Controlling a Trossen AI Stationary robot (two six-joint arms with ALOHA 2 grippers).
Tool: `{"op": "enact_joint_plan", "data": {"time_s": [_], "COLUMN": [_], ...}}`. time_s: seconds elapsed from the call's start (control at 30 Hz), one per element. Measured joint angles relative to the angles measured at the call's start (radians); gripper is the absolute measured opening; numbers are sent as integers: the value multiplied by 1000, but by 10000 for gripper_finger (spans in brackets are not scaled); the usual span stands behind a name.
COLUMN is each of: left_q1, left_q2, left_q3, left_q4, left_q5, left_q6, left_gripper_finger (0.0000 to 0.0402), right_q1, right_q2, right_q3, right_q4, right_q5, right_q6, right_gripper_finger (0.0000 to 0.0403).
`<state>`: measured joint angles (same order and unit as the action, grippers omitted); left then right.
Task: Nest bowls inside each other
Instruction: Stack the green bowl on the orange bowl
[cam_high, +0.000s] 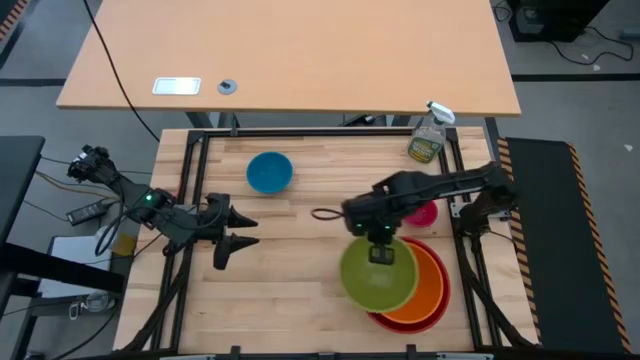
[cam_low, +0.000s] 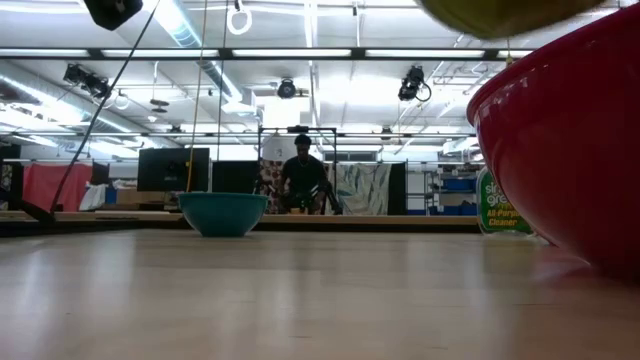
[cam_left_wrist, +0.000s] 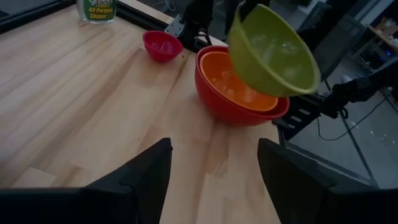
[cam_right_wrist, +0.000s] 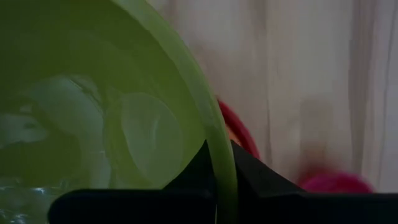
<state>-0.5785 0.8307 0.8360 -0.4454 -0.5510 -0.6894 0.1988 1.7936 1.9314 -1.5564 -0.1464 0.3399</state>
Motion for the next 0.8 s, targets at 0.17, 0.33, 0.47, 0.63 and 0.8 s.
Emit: {"op": "enact_joint_plan", "data": {"time_s": [0.17, 0.33, 0.47, 0.63, 0.8], "left_q1": [0, 0, 0, 0, 0], "left_q2": [0, 0, 0, 0, 0], "left_q3": [0, 0, 0, 0, 0], "left_q4": [0, 0, 0, 0, 0], "left_q5": [1, -36, -58, -58, -58], "left_q6": [5, 6, 6, 6, 0], "left_gripper_finger": [242, 242, 242, 242, 242], "right_q1": [31, 76, 116, 156, 175], "right_q2": [-193, -337, -401, -430, -426], "right_q3": [-328, -606, -768, -900, -976], "right_q4": [162, 342, 444, 515, 582], "right_q5": [6, 15, 17, 62, 108], "right_q6": [141, 274, 358, 416, 454], "right_gripper_finger": [27, 27, 27, 27, 27]}}
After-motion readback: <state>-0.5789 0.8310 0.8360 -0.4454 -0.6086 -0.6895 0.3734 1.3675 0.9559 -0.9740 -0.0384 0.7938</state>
